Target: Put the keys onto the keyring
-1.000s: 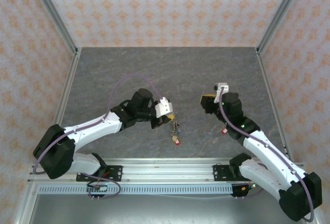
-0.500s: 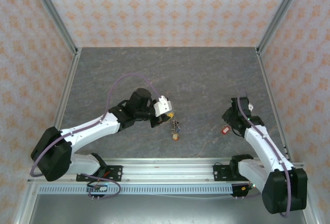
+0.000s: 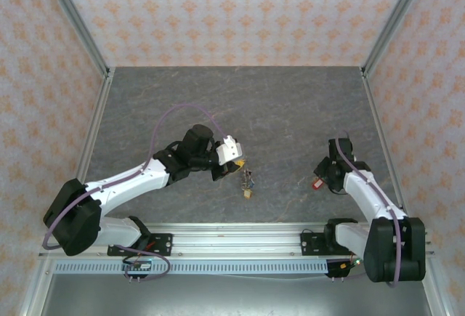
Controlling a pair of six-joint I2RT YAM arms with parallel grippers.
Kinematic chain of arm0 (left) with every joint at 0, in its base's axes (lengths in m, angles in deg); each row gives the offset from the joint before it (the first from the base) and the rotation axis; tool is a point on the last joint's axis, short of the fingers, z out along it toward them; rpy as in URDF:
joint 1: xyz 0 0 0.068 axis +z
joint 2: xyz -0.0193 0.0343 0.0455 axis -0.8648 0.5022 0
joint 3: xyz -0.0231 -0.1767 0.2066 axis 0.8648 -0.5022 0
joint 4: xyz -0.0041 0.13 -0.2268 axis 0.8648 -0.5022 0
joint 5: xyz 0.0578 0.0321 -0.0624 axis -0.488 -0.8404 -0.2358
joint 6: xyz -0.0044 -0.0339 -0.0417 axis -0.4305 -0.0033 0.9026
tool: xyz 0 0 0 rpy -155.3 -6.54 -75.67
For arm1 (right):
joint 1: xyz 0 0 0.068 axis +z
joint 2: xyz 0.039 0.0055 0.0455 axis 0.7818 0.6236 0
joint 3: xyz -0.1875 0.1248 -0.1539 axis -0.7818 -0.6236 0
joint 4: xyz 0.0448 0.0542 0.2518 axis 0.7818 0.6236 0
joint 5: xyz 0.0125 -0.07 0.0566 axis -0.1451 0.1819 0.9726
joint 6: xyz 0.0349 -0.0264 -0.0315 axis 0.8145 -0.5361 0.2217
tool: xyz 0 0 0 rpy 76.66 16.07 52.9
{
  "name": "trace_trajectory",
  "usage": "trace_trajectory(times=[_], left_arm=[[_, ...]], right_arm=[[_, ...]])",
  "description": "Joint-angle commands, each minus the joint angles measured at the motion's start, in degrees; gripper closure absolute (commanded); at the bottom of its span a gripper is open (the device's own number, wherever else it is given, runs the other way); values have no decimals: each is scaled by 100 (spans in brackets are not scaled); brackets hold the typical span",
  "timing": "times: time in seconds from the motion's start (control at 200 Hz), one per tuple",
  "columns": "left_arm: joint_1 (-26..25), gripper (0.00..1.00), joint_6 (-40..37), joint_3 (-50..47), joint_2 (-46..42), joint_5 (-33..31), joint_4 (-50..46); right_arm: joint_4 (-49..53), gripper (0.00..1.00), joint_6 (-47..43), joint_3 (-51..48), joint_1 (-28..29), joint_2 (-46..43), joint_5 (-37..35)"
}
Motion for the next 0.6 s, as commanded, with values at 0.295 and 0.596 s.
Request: trace_trajectory(times=[0.295,0.596], left_arm=[[-27,100,-74,233,-146,69,-56],[-27,100,-83,213,-167,56,-61]], right_arm=[[159,63,264,-162,-34,12,655],[171,61,480,-18,138,297,1151]])
